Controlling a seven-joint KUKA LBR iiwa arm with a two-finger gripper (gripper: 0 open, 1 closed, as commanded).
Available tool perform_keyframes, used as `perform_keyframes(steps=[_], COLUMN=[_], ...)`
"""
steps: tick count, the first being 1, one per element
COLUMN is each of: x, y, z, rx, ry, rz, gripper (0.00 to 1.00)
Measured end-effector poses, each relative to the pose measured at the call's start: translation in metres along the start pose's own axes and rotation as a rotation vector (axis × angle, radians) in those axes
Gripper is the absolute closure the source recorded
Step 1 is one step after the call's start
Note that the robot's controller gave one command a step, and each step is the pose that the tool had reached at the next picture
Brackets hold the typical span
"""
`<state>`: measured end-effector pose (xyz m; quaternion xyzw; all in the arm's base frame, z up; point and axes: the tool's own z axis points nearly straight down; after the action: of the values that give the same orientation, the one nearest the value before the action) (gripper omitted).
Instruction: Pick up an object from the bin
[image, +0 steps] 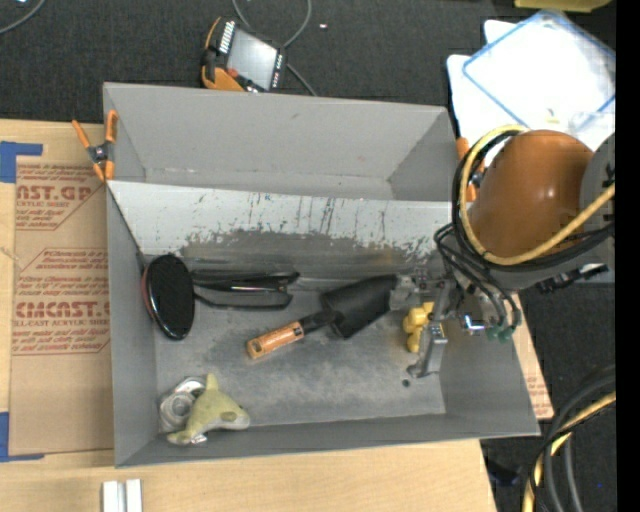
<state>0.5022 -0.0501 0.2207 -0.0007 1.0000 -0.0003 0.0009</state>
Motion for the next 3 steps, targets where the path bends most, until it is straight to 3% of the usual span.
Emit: perform_keyframes(steps=[1, 2, 3], x=[-0.062, -0.069, -0.08], y=[0.003, 0.008, -0.006], z=[0.104, 0.108, 0.121], rx=[0.0, -0.001, -0.001], ry=[-0.004, -0.005, -0.002], rz=[-0.222, -0.211, -0.431], gripper=[0.0, 0.0, 0.0])
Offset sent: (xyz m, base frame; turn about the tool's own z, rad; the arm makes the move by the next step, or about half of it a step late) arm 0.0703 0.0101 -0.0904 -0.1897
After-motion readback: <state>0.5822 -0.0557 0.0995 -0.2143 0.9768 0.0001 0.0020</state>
